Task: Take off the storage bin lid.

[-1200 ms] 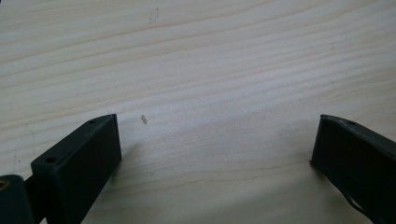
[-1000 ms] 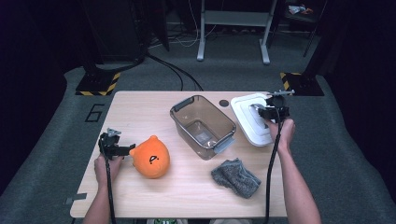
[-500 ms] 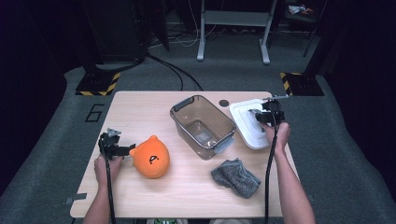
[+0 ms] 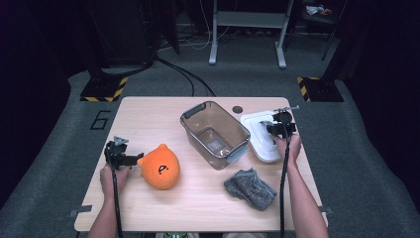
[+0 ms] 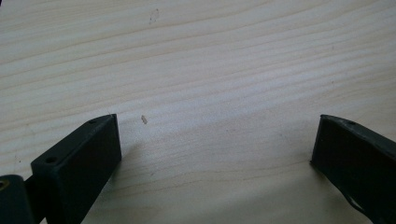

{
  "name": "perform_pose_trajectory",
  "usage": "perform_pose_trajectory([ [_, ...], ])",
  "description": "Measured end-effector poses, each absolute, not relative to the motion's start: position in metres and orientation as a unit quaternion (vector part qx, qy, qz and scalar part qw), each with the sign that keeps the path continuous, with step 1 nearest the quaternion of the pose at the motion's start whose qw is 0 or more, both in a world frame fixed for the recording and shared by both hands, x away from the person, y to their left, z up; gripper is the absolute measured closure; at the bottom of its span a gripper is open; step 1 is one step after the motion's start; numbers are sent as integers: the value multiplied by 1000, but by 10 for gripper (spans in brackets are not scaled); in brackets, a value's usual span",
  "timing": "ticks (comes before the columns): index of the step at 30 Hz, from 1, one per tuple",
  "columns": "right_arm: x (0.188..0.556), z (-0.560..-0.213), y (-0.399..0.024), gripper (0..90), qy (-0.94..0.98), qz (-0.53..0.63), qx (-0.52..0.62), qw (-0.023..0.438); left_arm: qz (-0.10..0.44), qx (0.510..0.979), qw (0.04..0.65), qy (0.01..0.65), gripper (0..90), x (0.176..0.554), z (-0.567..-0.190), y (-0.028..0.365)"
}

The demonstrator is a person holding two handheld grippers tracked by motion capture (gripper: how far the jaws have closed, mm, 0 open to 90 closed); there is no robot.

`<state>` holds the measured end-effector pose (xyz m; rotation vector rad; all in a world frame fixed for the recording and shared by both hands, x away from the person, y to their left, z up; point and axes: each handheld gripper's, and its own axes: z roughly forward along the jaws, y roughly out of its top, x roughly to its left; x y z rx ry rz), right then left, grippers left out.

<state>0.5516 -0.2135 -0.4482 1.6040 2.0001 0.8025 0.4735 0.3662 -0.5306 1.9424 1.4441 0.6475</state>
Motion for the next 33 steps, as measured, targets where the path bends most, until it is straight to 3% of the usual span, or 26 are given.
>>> perform_pose_trajectory([
  [22, 568, -480, -213, 657, 721, 274, 604, 203, 245, 736, 313, 548, 9, 474, -531, 366],
  [25, 566, -478, -215, 582, 716, 283, 605, 203, 245, 735, 314, 549, 9, 474, -531, 366],
  [33, 539, -453, -227, 270, 719, 314, 583, 211, 246, 736, 313, 548, 9, 473, -531, 366],
])
